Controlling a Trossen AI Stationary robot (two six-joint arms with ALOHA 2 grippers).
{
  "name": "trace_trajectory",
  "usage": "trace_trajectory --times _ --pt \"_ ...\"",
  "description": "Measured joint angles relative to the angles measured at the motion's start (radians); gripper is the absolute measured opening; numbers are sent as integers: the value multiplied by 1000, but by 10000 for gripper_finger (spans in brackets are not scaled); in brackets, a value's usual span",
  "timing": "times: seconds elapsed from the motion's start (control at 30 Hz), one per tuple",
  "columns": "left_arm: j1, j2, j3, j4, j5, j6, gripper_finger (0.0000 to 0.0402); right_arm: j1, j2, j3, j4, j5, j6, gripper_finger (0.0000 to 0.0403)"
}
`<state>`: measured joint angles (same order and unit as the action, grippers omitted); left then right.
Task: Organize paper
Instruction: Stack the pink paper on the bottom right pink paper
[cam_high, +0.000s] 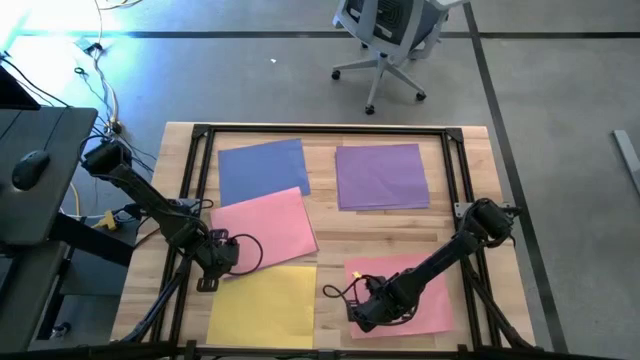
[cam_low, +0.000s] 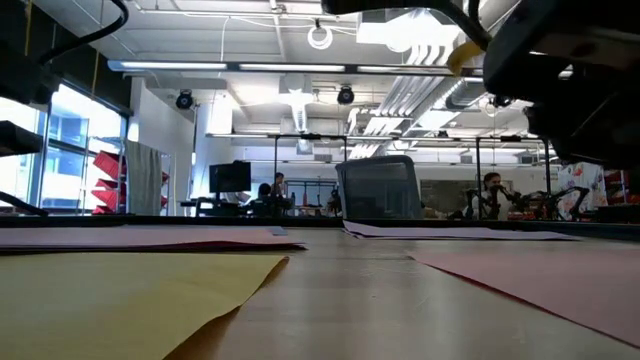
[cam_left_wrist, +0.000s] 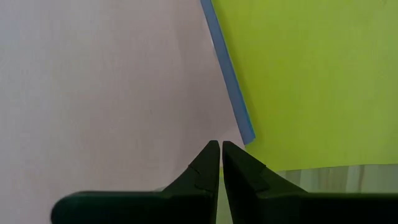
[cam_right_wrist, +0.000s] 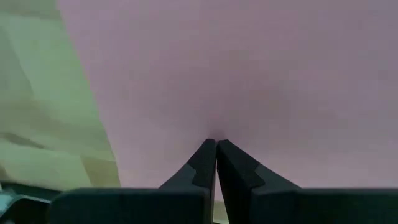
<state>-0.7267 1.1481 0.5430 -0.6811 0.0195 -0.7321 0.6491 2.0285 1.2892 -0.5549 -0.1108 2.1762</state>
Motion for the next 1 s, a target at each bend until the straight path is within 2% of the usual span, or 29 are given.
trace_trajectory --times 0.37,0.53,0.7,0.83,1.0 --pt "0 -1 1 -11 0 -26 0 -1 2 3 -6 27 17 0" --pt "0 -3 69 -144 -33 -18 0 -1 10 59 -55 26 -10 0" --pt "1 -3 145 -210 -112 19 0 -19 11 182 -156 57 -65 0" --pt "31 -3 154 -231 -231 -17 0 -78 11 283 -235 98 -171 1" --pt "137 -2 140 -270 -406 -28 0 -189 8 354 -231 165 -358 39"
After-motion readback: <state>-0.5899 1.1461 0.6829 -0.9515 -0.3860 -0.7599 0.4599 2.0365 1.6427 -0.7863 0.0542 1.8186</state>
